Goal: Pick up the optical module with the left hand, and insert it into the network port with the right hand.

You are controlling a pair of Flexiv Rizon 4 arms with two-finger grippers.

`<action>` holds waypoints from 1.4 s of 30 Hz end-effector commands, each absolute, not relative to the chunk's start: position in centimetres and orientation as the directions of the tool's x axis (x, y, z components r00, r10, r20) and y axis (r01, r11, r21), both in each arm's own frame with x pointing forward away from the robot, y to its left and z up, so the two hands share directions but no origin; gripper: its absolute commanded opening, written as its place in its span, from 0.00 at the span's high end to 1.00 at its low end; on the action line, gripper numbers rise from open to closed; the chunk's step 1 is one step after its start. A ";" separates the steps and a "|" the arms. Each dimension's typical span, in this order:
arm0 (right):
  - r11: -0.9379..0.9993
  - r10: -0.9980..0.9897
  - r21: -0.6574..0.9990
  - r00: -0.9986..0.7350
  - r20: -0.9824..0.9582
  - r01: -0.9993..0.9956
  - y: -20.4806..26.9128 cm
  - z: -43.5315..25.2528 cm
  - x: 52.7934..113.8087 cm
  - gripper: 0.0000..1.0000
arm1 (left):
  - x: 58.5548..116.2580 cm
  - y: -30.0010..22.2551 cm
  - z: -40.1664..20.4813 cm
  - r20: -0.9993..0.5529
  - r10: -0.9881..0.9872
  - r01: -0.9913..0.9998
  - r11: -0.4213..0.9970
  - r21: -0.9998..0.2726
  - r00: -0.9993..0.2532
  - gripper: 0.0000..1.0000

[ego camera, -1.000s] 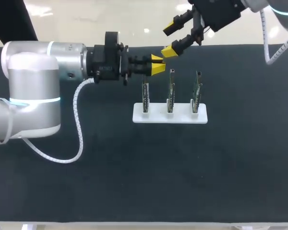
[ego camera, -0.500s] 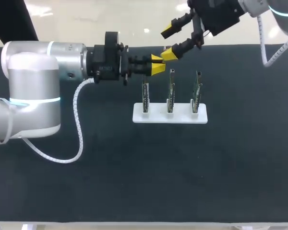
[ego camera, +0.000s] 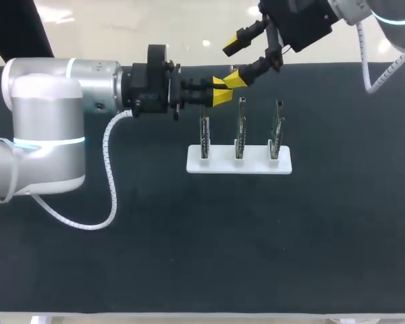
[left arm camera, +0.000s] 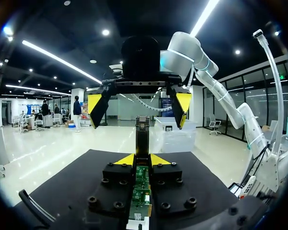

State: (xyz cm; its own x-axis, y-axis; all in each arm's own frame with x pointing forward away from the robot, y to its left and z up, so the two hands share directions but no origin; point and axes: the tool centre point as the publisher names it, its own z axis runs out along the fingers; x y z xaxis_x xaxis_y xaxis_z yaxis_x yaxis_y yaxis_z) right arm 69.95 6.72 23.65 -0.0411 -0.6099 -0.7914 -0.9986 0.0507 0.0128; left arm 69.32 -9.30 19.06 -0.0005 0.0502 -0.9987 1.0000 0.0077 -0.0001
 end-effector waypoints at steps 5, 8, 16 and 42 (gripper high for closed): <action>0.041 -0.610 0.015 -0.037 -0.792 -0.999 6.7 23.9 69.6 0.09 | 69.4 -9.3 19.0 -0.999 0.050 1.000 0.007 0.000 0.000 1.00; 0.037 -0.607 0.009 -0.029 -0.794 -0.999 6.7 23.7 69.7 0.37 | 69.4 -9.3 19.0 -0.999 0.050 1.000 0.007 0.000 0.000 1.00; 0.028 -0.607 0.007 -0.023 -0.795 -1.000 6.6 23.6 69.8 0.54 | 69.4 -9.3 19.0 -0.999 0.050 1.000 0.007 0.000 0.000 1.00; 0.035 -0.606 0.008 -0.028 -0.795 -0.999 6.6 23.6 69.6 1.00 | 69.4 -9.3 19.0 -0.999 0.050 1.000 0.007 0.000 0.000 0.00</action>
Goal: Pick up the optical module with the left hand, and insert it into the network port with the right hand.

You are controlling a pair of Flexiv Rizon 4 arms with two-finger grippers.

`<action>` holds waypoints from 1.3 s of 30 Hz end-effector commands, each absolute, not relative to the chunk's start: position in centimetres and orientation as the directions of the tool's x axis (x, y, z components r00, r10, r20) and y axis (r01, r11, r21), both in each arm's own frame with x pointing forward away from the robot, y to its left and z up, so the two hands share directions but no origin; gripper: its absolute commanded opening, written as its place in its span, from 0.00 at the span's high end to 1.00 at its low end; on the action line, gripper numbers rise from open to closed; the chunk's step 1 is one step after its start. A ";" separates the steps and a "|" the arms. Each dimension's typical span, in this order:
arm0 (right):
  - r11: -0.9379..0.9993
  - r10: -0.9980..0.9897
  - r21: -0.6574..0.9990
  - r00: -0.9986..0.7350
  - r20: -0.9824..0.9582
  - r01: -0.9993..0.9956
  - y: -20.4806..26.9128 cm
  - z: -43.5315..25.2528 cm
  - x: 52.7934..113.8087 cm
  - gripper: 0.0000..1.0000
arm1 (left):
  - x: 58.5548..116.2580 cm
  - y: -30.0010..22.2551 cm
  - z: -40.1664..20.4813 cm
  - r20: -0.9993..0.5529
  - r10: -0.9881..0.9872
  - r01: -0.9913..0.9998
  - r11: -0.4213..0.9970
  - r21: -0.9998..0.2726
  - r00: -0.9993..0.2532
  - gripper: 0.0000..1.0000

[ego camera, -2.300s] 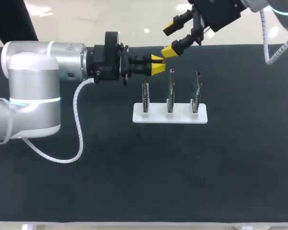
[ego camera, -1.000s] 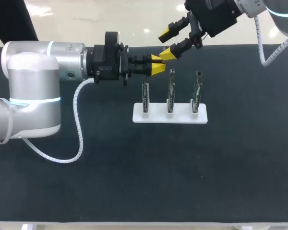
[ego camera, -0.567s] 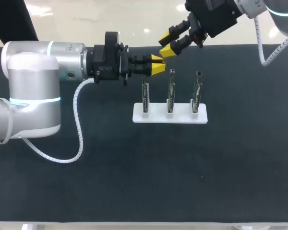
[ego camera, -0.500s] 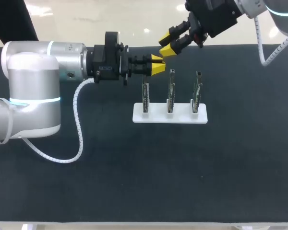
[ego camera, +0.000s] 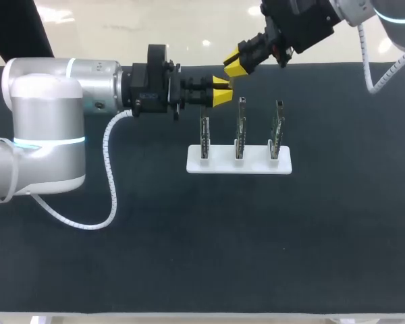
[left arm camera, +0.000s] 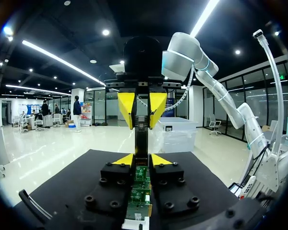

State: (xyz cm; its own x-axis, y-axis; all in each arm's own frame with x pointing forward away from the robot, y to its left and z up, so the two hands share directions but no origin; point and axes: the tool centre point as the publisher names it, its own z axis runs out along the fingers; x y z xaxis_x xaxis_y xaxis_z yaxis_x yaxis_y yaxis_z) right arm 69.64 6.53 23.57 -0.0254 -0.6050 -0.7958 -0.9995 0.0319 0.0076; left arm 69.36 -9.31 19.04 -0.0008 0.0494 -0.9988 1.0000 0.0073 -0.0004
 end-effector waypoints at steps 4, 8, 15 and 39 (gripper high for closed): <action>0.035 -0.606 0.008 -0.028 -0.795 -0.999 6.5 23.6 69.5 1.00 | 69.4 -9.3 19.0 -0.999 0.050 1.000 0.007 0.000 0.000 0.00; 0.033 -0.605 0.006 -0.025 -0.796 -0.999 6.5 23.6 69.5 1.00 | 69.4 -9.3 19.0 -0.999 0.050 1.000 0.007 0.000 0.000 0.00; 0.032 -0.603 0.006 -0.024 -0.797 -0.999 6.3 23.6 69.5 1.00 | 70.3 -8.3 18.9 -0.984 0.174 0.996 0.065 0.058 0.046 0.00; 0.034 -0.601 0.008 -0.027 -0.799 -0.999 6.3 23.4 69.4 1.00 | 72.6 -1.1 20.1 -0.870 0.484 0.995 -0.047 0.084 0.096 0.00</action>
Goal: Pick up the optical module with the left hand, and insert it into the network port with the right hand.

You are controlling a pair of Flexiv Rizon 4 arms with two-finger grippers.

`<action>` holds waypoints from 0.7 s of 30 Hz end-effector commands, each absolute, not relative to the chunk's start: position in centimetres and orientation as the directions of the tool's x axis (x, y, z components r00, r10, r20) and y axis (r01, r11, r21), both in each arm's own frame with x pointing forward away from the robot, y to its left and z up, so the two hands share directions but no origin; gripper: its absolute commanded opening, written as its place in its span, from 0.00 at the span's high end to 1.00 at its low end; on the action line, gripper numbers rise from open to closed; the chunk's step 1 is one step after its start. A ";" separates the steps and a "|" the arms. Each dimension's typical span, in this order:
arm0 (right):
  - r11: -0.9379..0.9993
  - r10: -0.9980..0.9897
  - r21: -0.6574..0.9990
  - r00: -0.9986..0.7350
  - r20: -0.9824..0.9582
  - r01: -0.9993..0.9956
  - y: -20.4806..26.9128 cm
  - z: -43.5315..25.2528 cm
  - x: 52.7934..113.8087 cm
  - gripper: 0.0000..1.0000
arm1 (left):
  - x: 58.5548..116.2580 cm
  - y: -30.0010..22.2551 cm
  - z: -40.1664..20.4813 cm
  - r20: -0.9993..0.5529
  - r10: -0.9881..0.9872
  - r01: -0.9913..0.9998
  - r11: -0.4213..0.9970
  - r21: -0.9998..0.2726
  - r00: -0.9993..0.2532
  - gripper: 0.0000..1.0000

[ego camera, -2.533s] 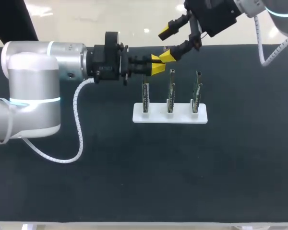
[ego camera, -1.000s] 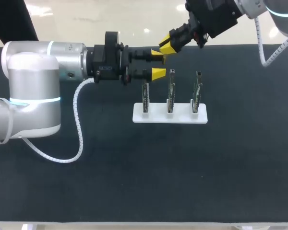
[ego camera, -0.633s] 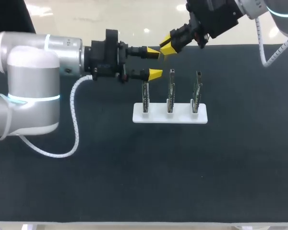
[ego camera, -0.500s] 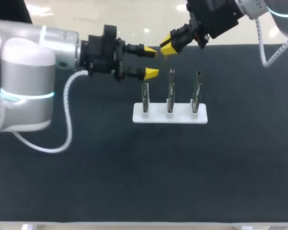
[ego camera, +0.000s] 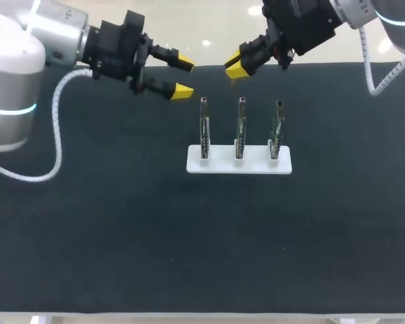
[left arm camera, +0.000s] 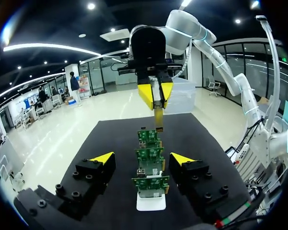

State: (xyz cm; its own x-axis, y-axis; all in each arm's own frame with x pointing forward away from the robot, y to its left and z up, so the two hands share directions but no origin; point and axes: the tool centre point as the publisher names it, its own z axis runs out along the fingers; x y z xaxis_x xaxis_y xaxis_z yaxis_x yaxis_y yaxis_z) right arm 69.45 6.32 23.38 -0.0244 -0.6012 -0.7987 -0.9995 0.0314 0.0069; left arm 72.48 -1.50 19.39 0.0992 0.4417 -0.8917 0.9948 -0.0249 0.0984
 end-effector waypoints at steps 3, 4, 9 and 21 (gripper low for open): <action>0.039 -0.603 0.009 -0.031 -0.797 -0.999 6.3 23.5 69.3 1.00 | 72.5 -0.5 20.3 -0.856 0.509 0.995 -0.059 0.075 0.095 0.00; 0.040 -0.603 0.010 -0.032 -0.797 -0.999 6.3 23.5 69.3 1.00 | 72.5 -0.4 20.4 -0.851 0.517 0.995 -0.065 0.069 0.093 0.00; 0.038 -0.605 0.007 -0.028 -0.796 -0.999 6.4 23.5 69.4 1.00 | 72.4 -0.1 20.5 -0.853 0.514 0.995 -0.082 0.055 0.090 0.00; 0.036 -0.609 0.004 -0.025 -0.793 -0.999 6.4 23.6 69.5 1.00 | 72.4 -0.1 20.5 -0.853 0.514 0.995 -0.082 0.055 0.090 0.00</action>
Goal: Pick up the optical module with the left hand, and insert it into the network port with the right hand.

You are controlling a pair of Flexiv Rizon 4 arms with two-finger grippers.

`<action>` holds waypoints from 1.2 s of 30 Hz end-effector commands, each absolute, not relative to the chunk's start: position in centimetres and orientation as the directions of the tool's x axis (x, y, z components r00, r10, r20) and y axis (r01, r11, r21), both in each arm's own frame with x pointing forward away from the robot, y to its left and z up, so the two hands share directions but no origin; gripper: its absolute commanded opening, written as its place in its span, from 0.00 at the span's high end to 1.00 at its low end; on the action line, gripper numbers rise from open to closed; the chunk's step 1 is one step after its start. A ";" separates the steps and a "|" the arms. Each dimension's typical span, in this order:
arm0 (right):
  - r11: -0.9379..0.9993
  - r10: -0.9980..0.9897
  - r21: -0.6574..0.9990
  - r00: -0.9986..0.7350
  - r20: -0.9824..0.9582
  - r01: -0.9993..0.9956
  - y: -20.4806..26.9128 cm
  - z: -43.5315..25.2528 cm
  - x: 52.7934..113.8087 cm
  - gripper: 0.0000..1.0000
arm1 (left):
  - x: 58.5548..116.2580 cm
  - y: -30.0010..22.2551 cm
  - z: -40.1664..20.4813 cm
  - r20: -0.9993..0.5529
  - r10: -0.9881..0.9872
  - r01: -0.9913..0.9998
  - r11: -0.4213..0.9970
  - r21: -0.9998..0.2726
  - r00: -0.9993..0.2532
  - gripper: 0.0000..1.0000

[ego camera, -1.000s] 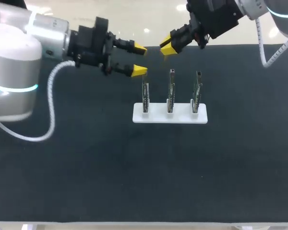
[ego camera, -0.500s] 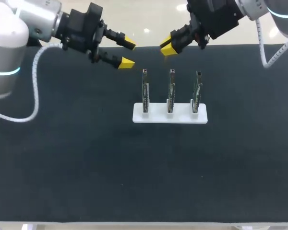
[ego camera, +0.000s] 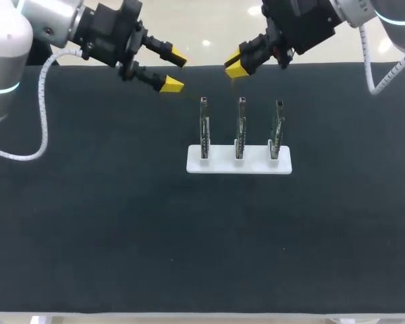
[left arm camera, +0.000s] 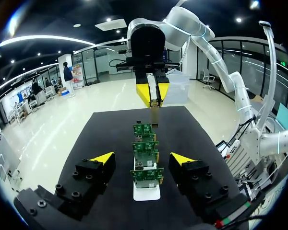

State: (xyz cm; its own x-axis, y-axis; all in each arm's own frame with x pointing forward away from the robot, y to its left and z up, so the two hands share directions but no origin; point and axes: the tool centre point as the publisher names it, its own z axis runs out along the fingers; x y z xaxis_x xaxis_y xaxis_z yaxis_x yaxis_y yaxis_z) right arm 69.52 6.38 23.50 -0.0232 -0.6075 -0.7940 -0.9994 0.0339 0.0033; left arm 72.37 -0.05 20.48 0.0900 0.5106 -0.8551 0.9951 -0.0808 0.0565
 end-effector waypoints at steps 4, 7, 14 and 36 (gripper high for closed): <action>0.036 -0.609 0.004 -0.025 -0.793 -0.999 6.4 23.6 69.5 1.00 | 72.4 -0.1 20.5 -0.853 0.514 0.995 -0.082 0.055 0.090 0.00; 0.036 -0.609 0.004 -0.025 -0.793 -0.999 6.4 23.6 69.5 1.00 | 72.4 -0.1 20.5 -0.853 0.514 0.995 -0.082 0.055 0.090 0.00; 0.033 -0.609 0.002 -0.022 -0.793 -0.999 6.2 23.4 69.7 1.00 | 72.4 -0.1 20.5 -0.853 0.514 0.995 -0.082 0.055 0.090 0.00; -0.188 -0.653 -0.012 0.135 -0.745 -0.982 -3.4 20.5 71.7 1.00 | 72.4 -0.1 20.5 -0.853 0.514 0.995 -0.082 0.055 0.090 0.00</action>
